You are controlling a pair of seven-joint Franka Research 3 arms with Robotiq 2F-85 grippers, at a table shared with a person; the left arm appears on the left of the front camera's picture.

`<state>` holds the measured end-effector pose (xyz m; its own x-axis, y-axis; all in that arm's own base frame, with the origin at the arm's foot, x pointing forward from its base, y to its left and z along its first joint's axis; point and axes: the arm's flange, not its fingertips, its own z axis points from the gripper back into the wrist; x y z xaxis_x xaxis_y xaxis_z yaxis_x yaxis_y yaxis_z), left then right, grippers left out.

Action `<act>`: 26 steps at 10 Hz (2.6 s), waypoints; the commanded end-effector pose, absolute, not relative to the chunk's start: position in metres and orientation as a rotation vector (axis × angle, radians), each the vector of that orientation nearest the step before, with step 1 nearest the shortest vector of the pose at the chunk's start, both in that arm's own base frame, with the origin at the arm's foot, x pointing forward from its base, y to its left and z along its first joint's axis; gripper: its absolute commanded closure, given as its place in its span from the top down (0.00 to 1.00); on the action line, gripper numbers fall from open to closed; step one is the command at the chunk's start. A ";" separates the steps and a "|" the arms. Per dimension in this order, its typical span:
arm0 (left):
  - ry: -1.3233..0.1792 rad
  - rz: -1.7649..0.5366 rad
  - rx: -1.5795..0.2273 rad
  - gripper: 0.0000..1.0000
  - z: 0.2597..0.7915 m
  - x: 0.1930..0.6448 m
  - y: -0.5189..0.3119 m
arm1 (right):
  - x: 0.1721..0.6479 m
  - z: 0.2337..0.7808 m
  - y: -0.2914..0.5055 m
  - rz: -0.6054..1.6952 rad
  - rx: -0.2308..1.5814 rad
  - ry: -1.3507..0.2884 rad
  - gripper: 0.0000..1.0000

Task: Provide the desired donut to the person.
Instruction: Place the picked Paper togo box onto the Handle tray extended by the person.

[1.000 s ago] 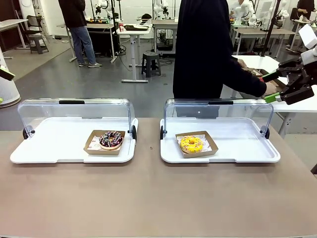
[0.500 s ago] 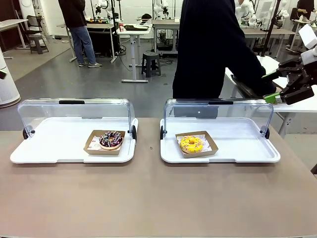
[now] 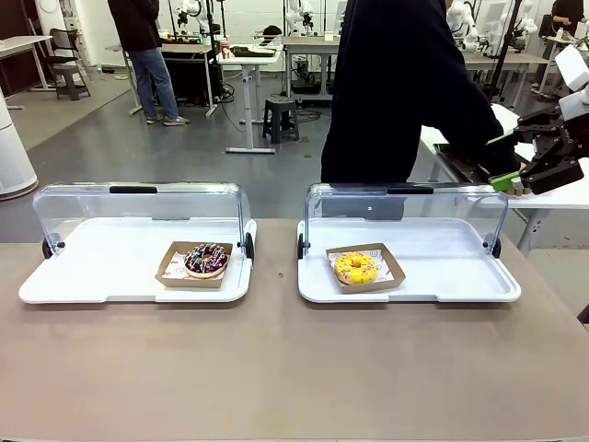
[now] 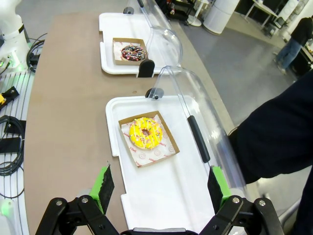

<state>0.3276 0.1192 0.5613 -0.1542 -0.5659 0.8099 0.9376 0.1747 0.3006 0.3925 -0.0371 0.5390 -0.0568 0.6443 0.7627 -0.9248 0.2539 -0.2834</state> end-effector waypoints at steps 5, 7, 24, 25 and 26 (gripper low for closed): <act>-1.055 -1.314 -0.493 1.00 0.553 0.334 0.126 | 0.393 0.538 -0.037 1.334 0.378 -0.982 1.00; -1.030 -1.333 -0.508 1.00 0.550 0.331 0.127 | 0.393 0.538 -0.037 1.334 0.378 -0.982 1.00; -1.030 -1.333 -0.508 1.00 0.550 0.331 0.127 | 0.393 0.538 -0.037 1.334 0.378 -0.982 1.00; -1.030 -1.333 -0.508 1.00 0.550 0.331 0.127 | 0.393 0.538 -0.037 1.334 0.378 -0.982 1.00; -1.030 -1.333 -0.508 1.00 0.550 0.331 0.127 | 0.393 0.538 -0.037 1.334 0.378 -0.982 1.00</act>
<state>0.3313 0.1256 0.5500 -0.0703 -0.5556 0.8285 0.9465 0.2250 0.2313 0.3925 -0.0371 0.5390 -0.0569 0.6442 0.7627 -0.9248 0.2539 -0.2834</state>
